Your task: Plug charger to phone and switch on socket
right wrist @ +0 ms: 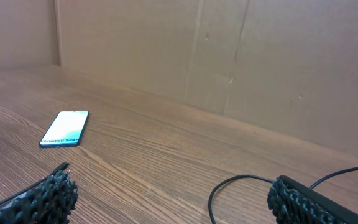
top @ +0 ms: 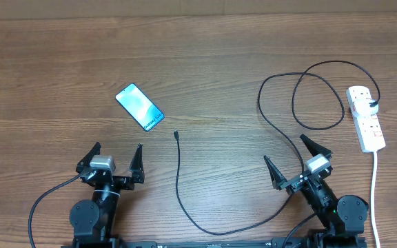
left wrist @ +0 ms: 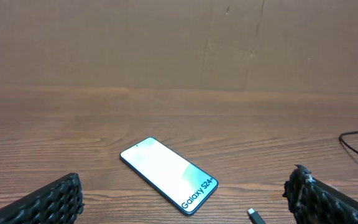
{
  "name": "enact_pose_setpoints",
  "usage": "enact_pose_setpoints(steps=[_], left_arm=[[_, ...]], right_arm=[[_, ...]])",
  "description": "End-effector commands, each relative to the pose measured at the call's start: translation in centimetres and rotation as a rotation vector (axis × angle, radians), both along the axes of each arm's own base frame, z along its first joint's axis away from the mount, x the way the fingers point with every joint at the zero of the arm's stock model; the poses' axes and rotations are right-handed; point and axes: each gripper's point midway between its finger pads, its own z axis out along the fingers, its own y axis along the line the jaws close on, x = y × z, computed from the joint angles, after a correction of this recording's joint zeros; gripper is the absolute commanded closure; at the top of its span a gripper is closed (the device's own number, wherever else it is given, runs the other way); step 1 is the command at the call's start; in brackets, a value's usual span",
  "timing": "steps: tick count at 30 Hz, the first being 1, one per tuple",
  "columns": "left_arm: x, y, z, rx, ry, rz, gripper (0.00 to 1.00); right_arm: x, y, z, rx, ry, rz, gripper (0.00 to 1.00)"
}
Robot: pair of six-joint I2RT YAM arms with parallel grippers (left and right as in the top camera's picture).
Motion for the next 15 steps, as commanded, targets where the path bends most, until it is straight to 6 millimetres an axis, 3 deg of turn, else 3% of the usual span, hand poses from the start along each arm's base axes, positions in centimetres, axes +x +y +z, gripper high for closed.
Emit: enact_pose_setpoints(steps=[1,15], left_arm=[[0.01,0.34,-0.1,0.03,-0.003,0.014,0.0],[0.01,0.34,-0.1,0.03,-0.003,0.014,0.0]], right_arm=[[0.13,-0.25,-0.22,0.004,-0.002,-0.014,0.0],[0.13,-0.25,-0.22,0.004,-0.002,-0.014,0.0]])
